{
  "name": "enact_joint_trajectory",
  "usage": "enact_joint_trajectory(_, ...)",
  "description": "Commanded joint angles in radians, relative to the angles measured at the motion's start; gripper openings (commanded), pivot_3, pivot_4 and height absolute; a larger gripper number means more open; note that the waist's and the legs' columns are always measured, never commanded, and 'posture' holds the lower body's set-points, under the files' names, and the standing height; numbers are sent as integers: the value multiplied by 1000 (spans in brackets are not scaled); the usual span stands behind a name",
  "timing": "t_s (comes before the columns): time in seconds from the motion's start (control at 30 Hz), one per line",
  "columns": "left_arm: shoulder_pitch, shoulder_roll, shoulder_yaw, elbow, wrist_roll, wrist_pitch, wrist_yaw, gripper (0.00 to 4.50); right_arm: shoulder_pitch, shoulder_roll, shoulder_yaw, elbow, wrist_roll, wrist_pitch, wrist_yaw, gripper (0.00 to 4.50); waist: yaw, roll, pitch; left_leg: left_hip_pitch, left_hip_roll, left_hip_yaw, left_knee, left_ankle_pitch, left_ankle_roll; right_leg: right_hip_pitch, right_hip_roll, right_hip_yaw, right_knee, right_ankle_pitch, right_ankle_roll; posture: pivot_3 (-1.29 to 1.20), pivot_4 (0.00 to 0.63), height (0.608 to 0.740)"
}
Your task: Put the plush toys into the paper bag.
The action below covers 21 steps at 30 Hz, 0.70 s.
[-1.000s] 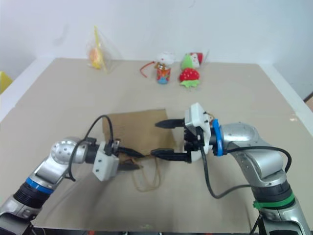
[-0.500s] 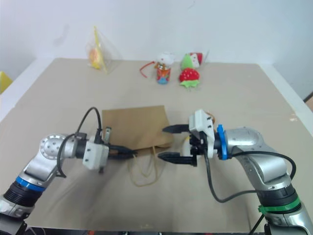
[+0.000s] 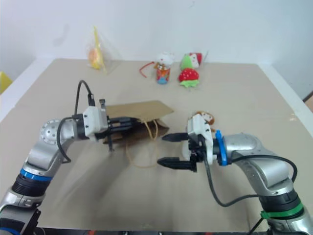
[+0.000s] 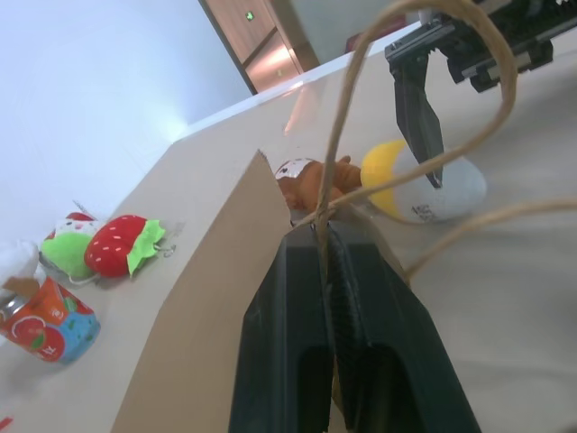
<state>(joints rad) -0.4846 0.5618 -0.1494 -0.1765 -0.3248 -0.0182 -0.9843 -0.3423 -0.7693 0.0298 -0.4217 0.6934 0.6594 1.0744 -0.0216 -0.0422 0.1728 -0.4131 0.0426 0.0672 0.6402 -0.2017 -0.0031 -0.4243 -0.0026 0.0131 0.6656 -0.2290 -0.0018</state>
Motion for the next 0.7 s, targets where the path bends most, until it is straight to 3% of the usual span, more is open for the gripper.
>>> enact_joint_trajectory(0.03,-3,-14,36,-36,-6,27,45,0,-39,23,-3,-52,24,23,-39,2572,1,0,0,0,0,0,0,0,0,0,0,0,0,0,0,0,150,740)
enact_joint_trajectory(0.07,-6,-24,40,-37,-10,41,63,0,-45,31,-1,-59,30,31,-48,1790,1,0,0,0,0,0,0,0,0,0,0,0,0,0,0,0,150,740)
enact_joint_trajectory(0.17,-15,-42,42,-43,-15,61,90,0,-60,62,15,-65,24,35,-78,1332,1,0,0,0,0,0,0,0,0,0,0,0,0,0,0,0,150,740)
enact_joint_trajectory(0.23,-17,-48,40,-47,-13,65,95,0,-67,79,26,-59,6,23,-97,178,1,0,0,-1,-1,0,0,0,0,0,-1,0,0,0,0,0,150,740)
enact_joint_trajectory(0.7,-3,-74,21,-78,2,79,106,0,-170,245,135,69,-175,-80,-221,76,0,0,0,-1,0,0,0,0,0,0,0,0,0,0,0,0,150,740)
